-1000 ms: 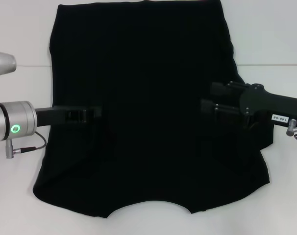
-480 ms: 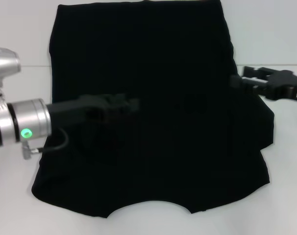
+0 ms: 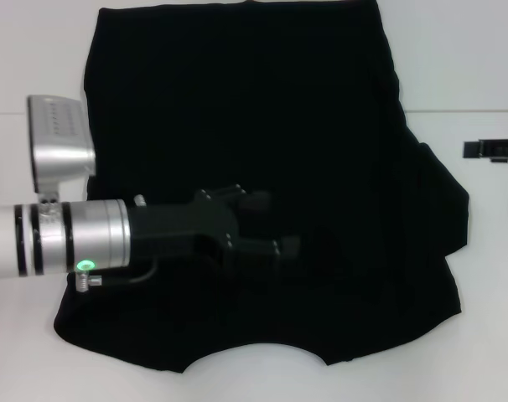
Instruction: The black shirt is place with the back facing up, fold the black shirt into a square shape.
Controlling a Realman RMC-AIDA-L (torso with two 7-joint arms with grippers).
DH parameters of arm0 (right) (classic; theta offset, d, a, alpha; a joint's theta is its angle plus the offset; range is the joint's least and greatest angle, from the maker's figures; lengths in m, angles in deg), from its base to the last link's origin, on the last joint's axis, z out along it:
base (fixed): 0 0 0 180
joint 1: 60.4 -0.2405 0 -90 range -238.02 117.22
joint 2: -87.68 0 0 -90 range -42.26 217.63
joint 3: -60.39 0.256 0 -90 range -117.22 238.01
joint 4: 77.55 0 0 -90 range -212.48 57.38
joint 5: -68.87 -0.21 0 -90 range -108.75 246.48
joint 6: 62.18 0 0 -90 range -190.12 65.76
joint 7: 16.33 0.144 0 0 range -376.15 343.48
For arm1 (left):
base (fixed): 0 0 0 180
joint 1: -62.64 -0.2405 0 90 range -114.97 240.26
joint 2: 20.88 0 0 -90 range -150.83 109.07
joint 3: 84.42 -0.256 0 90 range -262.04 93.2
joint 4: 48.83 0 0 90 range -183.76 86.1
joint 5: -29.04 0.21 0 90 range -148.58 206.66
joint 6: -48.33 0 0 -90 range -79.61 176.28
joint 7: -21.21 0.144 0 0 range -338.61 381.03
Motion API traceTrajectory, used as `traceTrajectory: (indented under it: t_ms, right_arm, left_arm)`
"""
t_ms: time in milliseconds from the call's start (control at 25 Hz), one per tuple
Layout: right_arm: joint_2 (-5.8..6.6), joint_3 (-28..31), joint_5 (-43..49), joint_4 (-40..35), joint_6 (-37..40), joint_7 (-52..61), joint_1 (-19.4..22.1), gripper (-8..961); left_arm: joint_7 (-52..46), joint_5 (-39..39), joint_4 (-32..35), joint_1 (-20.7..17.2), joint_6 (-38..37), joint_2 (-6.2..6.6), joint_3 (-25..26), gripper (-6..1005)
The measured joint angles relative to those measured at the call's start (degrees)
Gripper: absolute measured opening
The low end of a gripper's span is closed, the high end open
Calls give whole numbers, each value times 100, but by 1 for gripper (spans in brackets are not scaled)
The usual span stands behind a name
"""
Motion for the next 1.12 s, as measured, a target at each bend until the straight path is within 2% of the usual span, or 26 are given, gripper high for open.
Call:
traceTrajectory:
  t_ms: [120, 280, 840, 960, 1120]
  right_arm:
    - [11, -1, 434, -97, -80, 490, -24, 654]
    - [2, 0, 853, -47, -134, 934, -71, 647]
    - [-105, -280, 1191, 891, -726, 986, -293, 626]
    - [-166, -451, 1194, 972, -909, 1014, -327, 621]
    - [-183, -507, 1196, 974, -951, 1022, -350, 615]
  left_arm:
    - [241, 11, 36, -23, 33, -35, -278, 958]
    - [518, 31, 44, -27, 41, -48, -543, 963]
    - [884, 32, 44, -35, 115, -50, -564, 954]
    - [914, 31, 44, -35, 116, -49, -565, 952]
    - [919, 30, 44, -34, 117, -49, -556, 949]
